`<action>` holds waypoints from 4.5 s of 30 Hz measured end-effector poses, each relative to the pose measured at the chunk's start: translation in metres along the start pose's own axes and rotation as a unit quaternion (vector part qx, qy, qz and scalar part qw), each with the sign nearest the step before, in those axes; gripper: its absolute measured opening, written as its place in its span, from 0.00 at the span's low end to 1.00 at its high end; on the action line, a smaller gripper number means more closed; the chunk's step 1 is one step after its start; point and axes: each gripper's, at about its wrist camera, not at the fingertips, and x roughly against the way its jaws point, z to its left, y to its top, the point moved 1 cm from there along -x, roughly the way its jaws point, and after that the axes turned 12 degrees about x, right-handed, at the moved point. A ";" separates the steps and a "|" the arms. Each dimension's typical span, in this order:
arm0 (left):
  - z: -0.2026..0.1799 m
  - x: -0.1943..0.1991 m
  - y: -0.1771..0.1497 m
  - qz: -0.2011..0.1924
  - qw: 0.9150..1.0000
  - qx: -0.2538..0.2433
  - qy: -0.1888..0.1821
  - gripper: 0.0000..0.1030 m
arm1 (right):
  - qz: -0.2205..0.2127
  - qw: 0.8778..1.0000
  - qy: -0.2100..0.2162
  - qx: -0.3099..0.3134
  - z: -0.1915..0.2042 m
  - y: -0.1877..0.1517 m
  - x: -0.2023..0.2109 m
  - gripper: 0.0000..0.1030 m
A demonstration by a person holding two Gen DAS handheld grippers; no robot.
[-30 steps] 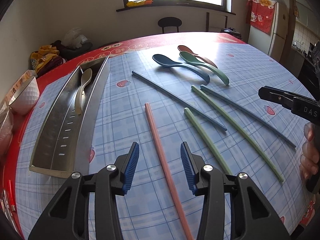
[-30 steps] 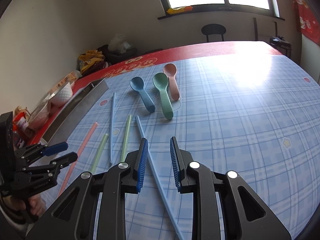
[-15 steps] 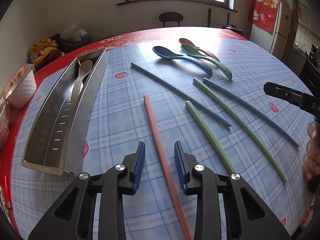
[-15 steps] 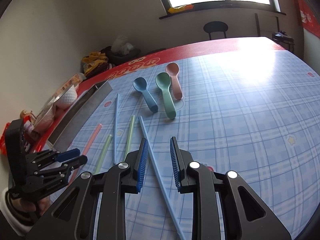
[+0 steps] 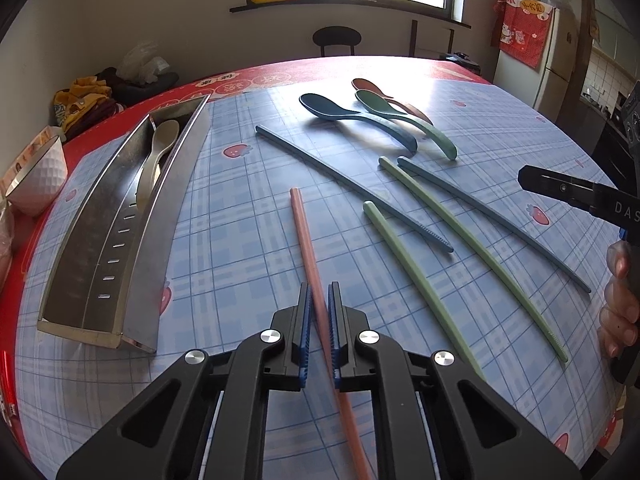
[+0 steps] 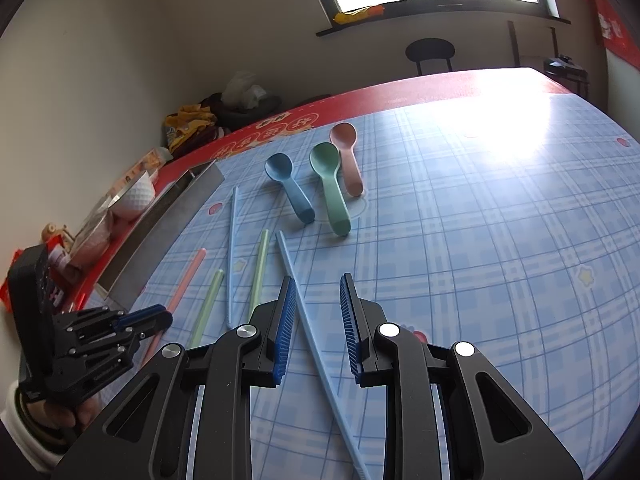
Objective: Organize utensils
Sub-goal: 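Grasp second pink chopstick with left tool while right tool approaches blue chopstick, then close right tool on a light blue chopstick, then lower pink chopstick into the steel tray and open left tool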
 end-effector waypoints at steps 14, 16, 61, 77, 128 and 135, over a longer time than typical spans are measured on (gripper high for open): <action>0.020 0.016 0.002 -0.039 0.998 0.050 -0.015 0.06 | 0.006 1.000 -0.001 0.000 0.000 0.000 -0.003 0.23; 0.021 0.017 0.002 -0.041 0.998 0.052 -0.016 0.06 | 0.008 1.000 -0.003 0.001 0.000 -0.001 -0.004 0.23; 0.029 0.026 0.000 -0.058 0.995 0.073 -0.038 0.06 | 0.109 0.982 -0.084 0.129 0.038 0.002 -0.041 0.23; 0.029 0.028 0.003 -0.061 0.994 0.076 -0.041 0.06 | 0.095 0.987 -0.070 0.109 0.036 0.002 -0.035 0.06; 0.110 0.037 0.114 -0.034 0.991 0.122 -0.033 0.06 | 0.016 1.000 0.007 0.007 0.003 0.002 -0.004 0.06; 0.120 -0.017 0.136 0.026 0.993 0.117 -0.006 0.06 | 0.017 1.000 0.004 0.003 0.002 0.001 -0.005 0.06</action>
